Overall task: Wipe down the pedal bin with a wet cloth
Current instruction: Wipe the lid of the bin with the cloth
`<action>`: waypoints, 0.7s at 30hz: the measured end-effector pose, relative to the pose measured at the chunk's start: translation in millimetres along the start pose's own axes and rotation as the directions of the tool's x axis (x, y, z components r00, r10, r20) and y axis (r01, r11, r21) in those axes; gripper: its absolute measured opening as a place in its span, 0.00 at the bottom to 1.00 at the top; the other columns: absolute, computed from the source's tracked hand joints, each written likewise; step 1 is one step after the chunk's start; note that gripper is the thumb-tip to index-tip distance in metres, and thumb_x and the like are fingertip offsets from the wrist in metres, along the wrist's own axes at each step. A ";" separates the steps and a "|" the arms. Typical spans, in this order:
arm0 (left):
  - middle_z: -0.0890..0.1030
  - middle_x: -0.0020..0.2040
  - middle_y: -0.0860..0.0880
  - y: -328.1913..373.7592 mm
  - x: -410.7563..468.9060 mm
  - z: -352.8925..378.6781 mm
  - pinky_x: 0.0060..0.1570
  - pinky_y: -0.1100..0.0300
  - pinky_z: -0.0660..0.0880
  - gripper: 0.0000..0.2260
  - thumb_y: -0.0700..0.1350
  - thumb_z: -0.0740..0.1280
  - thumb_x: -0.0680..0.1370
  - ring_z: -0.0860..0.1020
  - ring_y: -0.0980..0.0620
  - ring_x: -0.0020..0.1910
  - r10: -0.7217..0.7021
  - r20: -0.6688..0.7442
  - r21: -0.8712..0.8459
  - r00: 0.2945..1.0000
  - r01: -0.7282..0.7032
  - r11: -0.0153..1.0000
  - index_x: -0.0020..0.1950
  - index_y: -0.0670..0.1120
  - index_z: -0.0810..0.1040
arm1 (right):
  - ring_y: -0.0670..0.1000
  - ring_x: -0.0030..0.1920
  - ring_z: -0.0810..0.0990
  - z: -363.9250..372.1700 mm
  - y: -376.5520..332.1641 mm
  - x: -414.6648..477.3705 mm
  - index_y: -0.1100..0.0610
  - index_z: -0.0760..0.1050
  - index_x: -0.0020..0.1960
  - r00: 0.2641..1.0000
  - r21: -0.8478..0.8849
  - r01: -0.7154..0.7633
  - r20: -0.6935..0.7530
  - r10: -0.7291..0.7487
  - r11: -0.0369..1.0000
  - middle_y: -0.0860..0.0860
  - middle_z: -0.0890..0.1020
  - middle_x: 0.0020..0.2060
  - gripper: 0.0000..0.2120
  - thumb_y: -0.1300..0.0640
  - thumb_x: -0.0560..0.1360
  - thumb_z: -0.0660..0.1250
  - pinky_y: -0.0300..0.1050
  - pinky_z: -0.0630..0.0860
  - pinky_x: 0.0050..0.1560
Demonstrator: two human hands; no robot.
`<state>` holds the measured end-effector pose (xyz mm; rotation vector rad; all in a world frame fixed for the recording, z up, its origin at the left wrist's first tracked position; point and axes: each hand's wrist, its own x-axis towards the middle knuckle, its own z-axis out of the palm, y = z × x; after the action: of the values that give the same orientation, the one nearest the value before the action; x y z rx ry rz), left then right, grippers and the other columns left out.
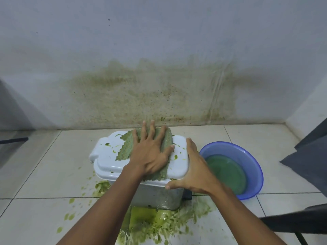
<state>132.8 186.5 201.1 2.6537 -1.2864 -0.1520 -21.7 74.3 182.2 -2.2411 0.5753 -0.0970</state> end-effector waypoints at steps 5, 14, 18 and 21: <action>0.42 0.83 0.49 0.8 -1.1 2.5 0.77 0.41 0.33 0.32 0.69 0.44 0.81 0.37 0.46 0.81 -0.020 0.059 0.007 0.998 0.019 1.000 0.82 0.59 0.41 | 0.40 0.79 0.40 2.8 2.5 0.0 0.47 0.30 0.79 1.000 0.005 0.014 -0.013 -0.014 1.000 0.39 0.36 0.79 0.78 0.28 0.50 0.80 0.48 0.51 0.80; 0.43 0.83 0.52 -53.7 -26.7 -5.0 0.79 0.46 0.37 0.30 0.66 0.40 0.80 0.39 0.51 0.82 -0.141 0.005 0.013 0.990 0.141 0.990 0.82 0.61 0.44 | 0.44 0.80 0.52 5.4 9.0 3.2 0.47 0.37 0.80 0.996 0.007 0.052 -0.068 -0.051 0.999 0.40 0.49 0.80 0.77 0.27 0.47 0.79 0.52 0.63 0.76; 0.42 0.83 0.49 -6.8 -4.2 -0.6 0.77 0.38 0.34 0.27 0.63 0.44 0.84 0.38 0.42 0.81 -0.091 0.038 -0.005 0.995 0.091 0.996 0.81 0.62 0.40 | 0.42 0.80 0.46 -0.7 9.1 1.0 0.44 0.33 0.80 0.996 -0.022 0.085 -0.029 -0.085 0.996 0.36 0.41 0.79 0.77 0.27 0.49 0.80 0.50 0.58 0.78; 0.41 0.83 0.51 16.6 -12.3 3.3 0.77 0.39 0.33 0.26 0.63 0.44 0.84 0.36 0.45 0.81 0.050 0.055 -0.015 0.997 -0.049 0.999 0.81 0.63 0.41 | 0.47 0.78 0.59 0.3 13.0 5.7 0.42 0.37 0.80 0.997 -0.033 0.076 -0.022 -0.077 0.997 0.39 0.52 0.79 0.75 0.28 0.48 0.80 0.57 0.70 0.71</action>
<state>111.9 185.8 201.6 2.6208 -1.3614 -0.2281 -21.4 64.6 171.9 -2.2966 0.5068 -0.1541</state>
